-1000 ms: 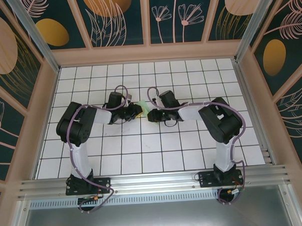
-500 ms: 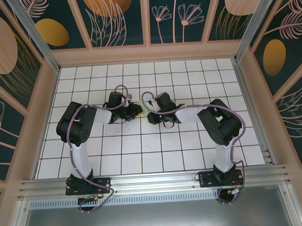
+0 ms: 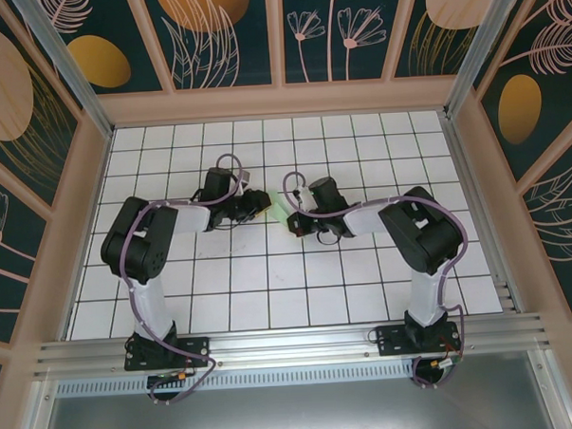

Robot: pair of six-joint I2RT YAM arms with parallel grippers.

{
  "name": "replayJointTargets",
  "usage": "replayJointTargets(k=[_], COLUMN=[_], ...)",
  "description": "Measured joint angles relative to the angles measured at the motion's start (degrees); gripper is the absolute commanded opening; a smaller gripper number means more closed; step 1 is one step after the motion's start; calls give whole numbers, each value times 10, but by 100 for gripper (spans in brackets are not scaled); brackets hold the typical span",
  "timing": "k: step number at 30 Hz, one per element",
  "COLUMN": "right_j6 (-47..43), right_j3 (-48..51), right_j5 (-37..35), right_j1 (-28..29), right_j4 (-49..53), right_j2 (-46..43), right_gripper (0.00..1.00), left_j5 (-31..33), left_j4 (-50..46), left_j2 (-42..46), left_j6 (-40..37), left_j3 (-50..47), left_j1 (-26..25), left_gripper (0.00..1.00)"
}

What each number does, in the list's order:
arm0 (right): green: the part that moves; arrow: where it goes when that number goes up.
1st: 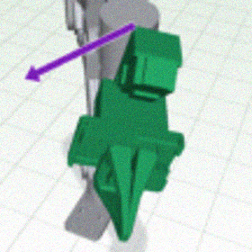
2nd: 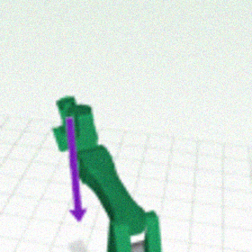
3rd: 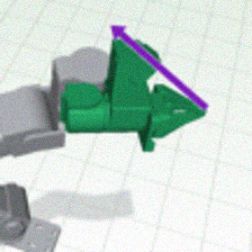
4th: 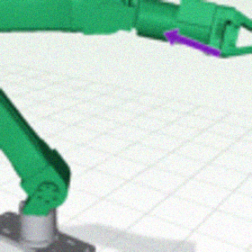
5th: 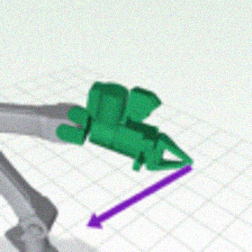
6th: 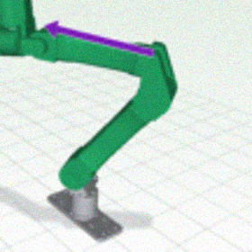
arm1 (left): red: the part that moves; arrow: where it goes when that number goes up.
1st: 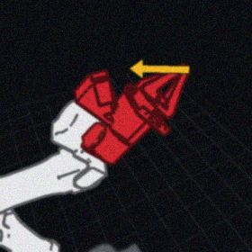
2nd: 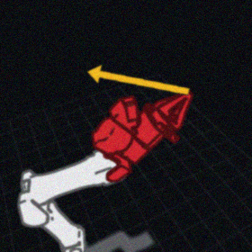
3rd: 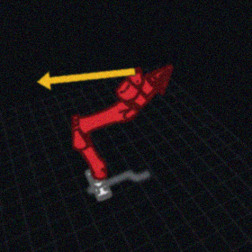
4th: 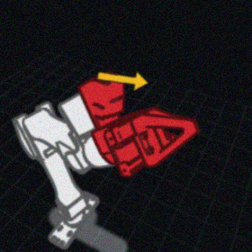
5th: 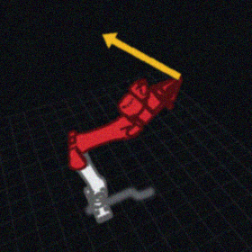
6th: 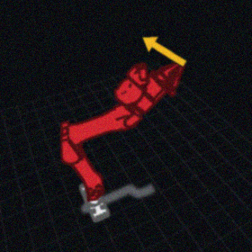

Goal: Fold a paper plane with a square sheet of paper (pick it up from the middle)
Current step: Fold the wing for the fifth time at the center of the table.

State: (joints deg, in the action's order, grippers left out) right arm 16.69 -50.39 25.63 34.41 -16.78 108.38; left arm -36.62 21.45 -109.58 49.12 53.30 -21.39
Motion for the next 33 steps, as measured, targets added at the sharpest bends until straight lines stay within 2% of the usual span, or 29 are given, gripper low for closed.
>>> replayJointTargets(k=[4,14,23,33], right_j6=[40,132,154,170], right_j3=[25,48,46,35], right_j5=[42,105,114,124], right_j1=[-15,-26,-26,-30], right_j4=[-42,-104,-104,-89], right_j2=[0,2,17,24], right_gripper=[0,0,0,0], left_j5=[0,-9,-19,-19], left_j4=[35,85,93,99], left_j2=[23,18,-7,-8], left_j6=[-1,0,0,-1], left_j3=[-11,-45,-47,-72], left_j1=[0,-6,-29,-29], left_gripper=[33,33,27,25])
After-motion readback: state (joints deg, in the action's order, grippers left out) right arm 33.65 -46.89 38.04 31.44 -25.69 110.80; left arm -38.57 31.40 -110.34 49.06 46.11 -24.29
